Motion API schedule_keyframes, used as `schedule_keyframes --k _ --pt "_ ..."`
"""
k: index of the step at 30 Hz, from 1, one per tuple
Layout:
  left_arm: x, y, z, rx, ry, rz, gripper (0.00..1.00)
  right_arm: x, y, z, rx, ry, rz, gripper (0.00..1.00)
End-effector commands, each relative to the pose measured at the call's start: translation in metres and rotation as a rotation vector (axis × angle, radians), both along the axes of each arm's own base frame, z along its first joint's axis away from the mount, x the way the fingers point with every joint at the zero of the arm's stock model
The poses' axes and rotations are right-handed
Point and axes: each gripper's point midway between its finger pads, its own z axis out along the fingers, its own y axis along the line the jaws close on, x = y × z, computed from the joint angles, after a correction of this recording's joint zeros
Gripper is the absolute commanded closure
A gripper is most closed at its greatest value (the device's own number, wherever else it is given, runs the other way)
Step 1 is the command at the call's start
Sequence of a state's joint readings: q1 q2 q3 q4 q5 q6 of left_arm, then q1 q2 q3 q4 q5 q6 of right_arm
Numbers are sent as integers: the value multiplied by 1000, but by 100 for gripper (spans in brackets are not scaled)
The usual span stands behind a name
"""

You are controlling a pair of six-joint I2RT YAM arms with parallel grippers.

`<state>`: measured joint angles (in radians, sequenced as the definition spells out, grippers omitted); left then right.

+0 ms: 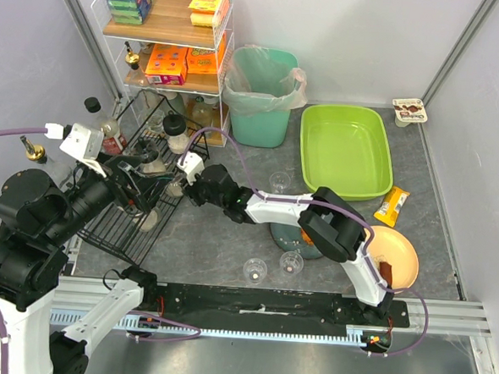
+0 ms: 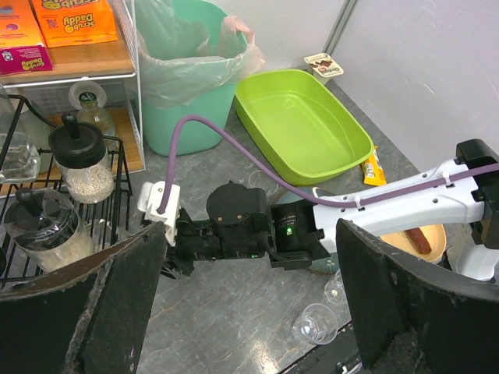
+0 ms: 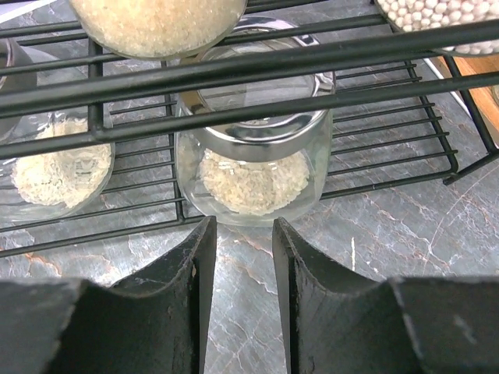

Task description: Clear the kitchen counter

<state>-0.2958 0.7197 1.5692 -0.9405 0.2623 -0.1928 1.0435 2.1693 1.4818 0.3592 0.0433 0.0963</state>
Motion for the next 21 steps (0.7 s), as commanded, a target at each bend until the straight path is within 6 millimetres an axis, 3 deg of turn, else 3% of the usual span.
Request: schedule_keyframes --k 1,15,21 --pt "4 1 4 13 -29 4 5 10 12 12 19 -33 -2 59" --pt "3 1 6 10 -33 4 5 22 29 0 32 -13 -13 59" --pt "1 0 6 5 -32 -1 5 11 9 7 26 6 -25 50"
